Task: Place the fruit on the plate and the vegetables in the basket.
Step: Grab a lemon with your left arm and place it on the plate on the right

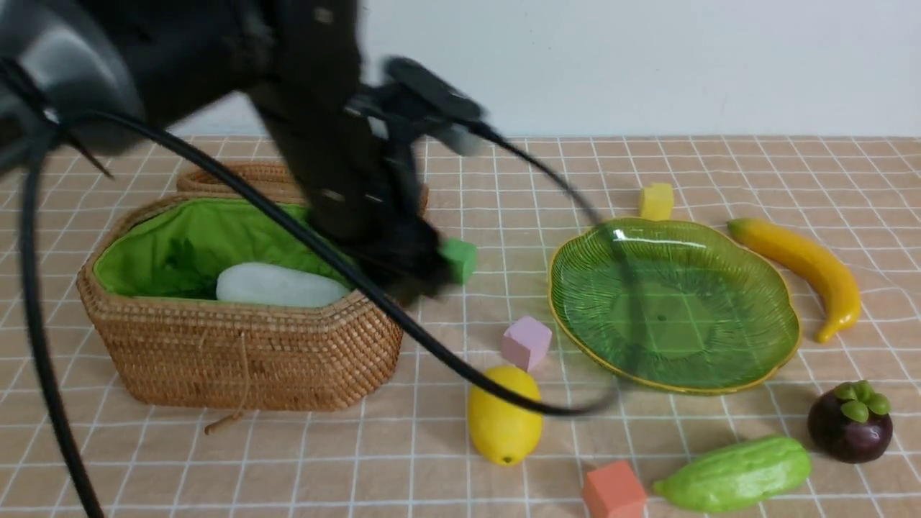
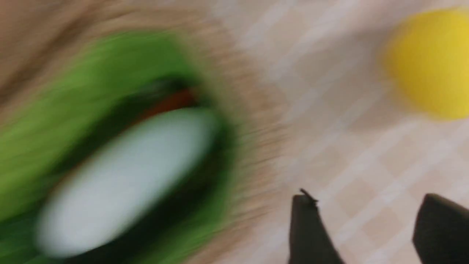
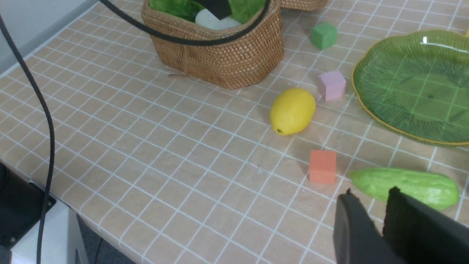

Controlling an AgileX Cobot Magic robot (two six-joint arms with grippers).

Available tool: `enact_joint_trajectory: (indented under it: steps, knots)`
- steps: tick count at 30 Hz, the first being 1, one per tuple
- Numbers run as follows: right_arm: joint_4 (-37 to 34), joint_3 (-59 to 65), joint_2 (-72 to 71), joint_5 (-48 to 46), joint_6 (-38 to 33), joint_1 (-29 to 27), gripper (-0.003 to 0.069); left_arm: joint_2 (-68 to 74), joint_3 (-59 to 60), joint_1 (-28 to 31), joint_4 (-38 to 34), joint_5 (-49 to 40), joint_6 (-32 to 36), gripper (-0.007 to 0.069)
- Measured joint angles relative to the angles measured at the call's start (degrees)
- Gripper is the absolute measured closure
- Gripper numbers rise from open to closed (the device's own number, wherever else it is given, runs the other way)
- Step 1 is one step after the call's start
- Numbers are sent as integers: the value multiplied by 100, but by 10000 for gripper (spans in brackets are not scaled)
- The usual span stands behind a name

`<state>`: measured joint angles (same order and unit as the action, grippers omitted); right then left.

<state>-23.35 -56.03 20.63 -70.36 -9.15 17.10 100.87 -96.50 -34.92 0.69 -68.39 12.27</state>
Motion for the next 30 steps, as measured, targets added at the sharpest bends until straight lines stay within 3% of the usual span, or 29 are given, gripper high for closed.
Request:
enact_joint_trajectory:
  steps: [2,4,8,12,26,30]
  knots:
    - [22,0,0,-202,13,0,500,269,0,-459,-424,60,-682,259]
    - [22,0,0,-203,18,0,499,414,0,-530,-457,83,-906,234]
    - [17,0,0,-203,44,0,497,1208,0,-595,-414,438,-1942,50]
    - [-56,0,0,-203,45,0,497,1635,0,-595,-206,774,-2510,-41]
    - [-92,0,0,-203,40,0,497,2063,0,-595,-165,1450,-2735,-39]
    - [-92,0,0,-203,40,0,497,2216,0,-595,-161,1456,-2740,19]
